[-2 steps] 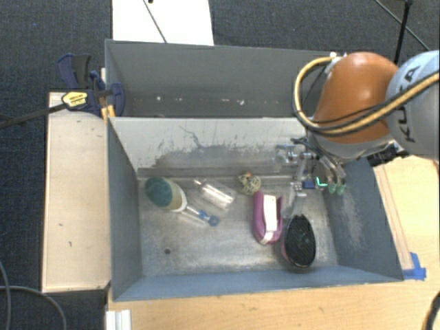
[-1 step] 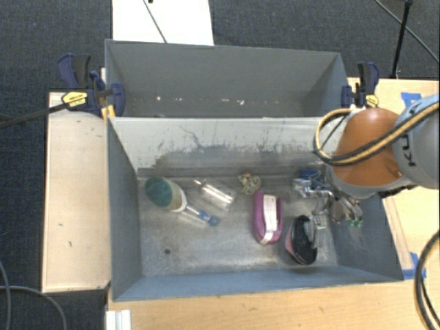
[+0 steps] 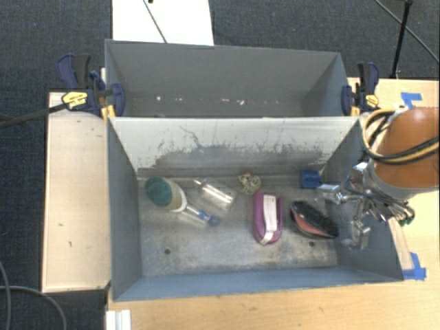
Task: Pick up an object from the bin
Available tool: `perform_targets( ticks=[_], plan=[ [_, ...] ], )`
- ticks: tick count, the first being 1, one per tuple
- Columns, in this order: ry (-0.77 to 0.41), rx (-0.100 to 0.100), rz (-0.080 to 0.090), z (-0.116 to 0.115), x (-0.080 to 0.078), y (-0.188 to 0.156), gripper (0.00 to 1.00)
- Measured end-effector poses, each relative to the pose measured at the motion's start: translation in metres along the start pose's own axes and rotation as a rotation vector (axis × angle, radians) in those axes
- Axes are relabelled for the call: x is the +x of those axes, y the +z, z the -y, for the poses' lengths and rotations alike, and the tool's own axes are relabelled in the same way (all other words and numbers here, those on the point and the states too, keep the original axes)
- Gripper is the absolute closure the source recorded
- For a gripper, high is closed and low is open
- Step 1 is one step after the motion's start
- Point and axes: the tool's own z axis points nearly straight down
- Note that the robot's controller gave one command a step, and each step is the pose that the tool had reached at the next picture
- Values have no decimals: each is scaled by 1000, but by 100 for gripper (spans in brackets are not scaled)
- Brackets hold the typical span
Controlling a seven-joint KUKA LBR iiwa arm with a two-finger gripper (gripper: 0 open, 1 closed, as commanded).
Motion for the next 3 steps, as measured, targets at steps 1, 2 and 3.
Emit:
perform_targets(
  ticks=[1, 2, 3],
  plan=[
    [4, -4, 0, -18, -2, 42, 0],
    [-188, -1, 2, -17, 31, -19, 0],
    [-207, 1, 13, -75, -4, 36, 0]
  ],
)
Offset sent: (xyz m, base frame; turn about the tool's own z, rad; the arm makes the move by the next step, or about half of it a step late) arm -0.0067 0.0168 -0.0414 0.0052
